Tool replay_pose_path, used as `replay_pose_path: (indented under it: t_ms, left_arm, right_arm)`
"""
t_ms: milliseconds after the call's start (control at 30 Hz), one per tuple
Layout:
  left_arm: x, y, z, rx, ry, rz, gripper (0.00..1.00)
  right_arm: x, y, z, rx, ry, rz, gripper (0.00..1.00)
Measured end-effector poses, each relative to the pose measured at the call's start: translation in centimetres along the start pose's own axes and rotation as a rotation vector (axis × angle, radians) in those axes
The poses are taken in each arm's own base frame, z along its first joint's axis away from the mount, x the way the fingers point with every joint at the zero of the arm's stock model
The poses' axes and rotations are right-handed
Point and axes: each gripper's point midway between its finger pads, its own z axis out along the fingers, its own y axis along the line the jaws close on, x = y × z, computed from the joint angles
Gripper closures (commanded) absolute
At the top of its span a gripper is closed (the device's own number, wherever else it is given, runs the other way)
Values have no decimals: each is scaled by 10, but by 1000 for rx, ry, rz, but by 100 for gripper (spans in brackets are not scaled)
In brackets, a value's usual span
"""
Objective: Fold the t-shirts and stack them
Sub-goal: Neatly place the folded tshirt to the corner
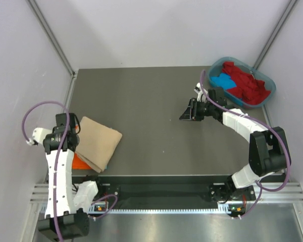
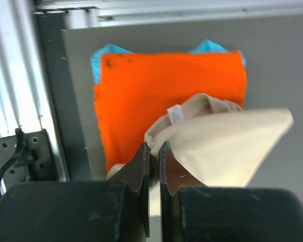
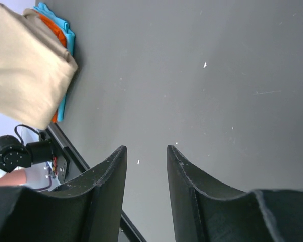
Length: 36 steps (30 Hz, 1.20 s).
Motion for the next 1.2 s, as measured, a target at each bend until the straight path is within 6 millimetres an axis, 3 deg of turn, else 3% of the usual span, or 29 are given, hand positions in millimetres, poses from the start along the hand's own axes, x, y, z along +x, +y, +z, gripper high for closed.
replay_pose_path:
  t_ms: [167,367,700,1200]
  left_arm:
    - [-11,27,15,-97,-14,-101,100]
    - [19,53,38,-167,52,-177,100]
    - [18,53,59,-249,38,-204,100]
    - [11,73,72,-342,-36,-246,100]
  right_arm:
    - [0,-1,0,-1,-4,2,62]
    - [3,-3,0,-5,1,9,61]
    - [-3,-10,-7,11,-27,18,61]
    - [-3,-10,-7,10,-28,20,62]
